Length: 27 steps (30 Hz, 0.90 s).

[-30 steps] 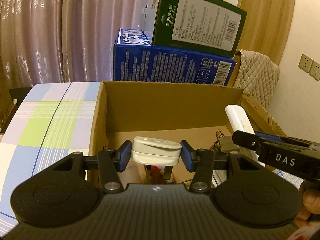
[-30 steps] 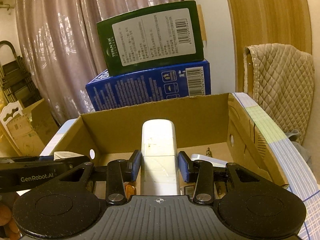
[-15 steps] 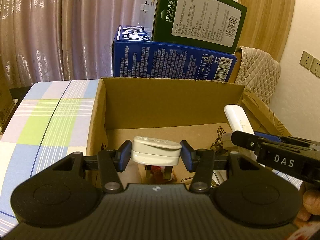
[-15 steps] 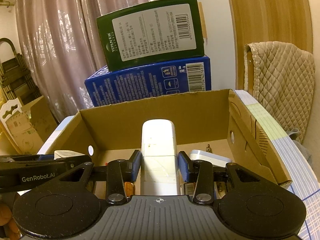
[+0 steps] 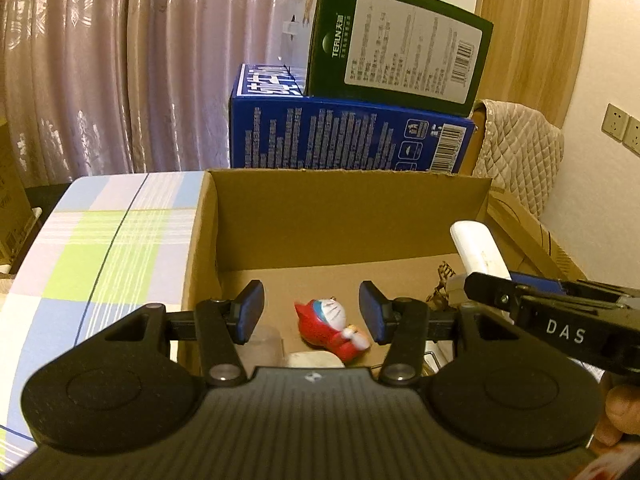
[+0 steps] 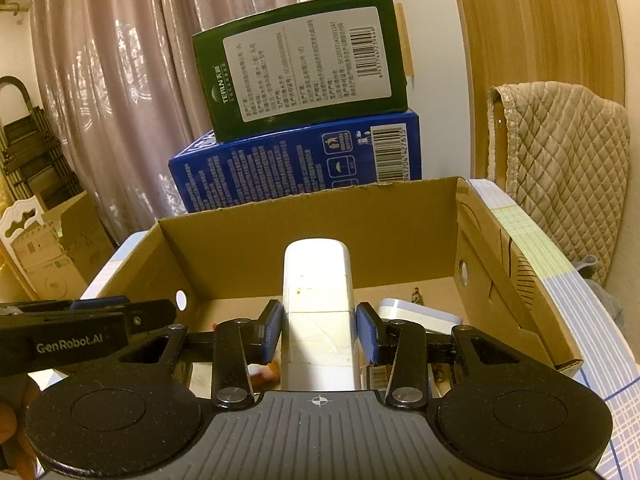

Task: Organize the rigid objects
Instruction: 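Lower the white plug into the box and open the left tool, then lower the white power bank into the box and open the right tool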

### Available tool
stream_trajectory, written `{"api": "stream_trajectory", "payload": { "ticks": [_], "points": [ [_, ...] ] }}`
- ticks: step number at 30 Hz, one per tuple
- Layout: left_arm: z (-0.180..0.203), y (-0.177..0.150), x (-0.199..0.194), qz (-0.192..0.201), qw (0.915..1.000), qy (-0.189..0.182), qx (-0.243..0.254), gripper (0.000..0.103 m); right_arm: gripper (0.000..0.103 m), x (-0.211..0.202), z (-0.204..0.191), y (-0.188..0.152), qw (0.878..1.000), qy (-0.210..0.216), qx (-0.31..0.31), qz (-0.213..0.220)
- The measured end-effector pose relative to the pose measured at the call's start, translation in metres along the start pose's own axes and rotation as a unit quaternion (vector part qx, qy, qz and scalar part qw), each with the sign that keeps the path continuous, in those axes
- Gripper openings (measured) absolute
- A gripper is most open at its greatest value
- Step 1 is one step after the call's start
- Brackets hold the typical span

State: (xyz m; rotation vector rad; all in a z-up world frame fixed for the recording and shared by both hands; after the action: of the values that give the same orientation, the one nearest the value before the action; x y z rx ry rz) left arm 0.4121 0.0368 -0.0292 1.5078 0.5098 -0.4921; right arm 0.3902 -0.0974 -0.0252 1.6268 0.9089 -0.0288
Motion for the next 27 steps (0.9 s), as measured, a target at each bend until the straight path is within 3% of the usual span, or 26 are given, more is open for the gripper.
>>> {"api": "stream_trajectory", "payload": {
  "ticks": [27],
  "points": [
    [0.0079, -0.0032, -0.0003, -0.004, 0.9999, -0.004, 0.012, 0.047, 0.037, 0.0007, 0.0005, -0.0009, 1.0, 0.002, 0.002, -0.003]
  ]
}}
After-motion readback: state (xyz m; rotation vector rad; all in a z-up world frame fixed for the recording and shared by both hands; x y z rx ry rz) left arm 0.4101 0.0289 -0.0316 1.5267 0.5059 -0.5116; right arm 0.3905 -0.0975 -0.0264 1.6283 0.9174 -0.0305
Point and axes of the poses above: each gripper's, at about its wrist camera, not at the fingertips, and x roughly the way its jaws point, z to its right, y to its top, the point moved 6 cm from there along x, roughly the way its jaws point, and after that the axes turned 10 degrees about y, right-handed, at the moved point
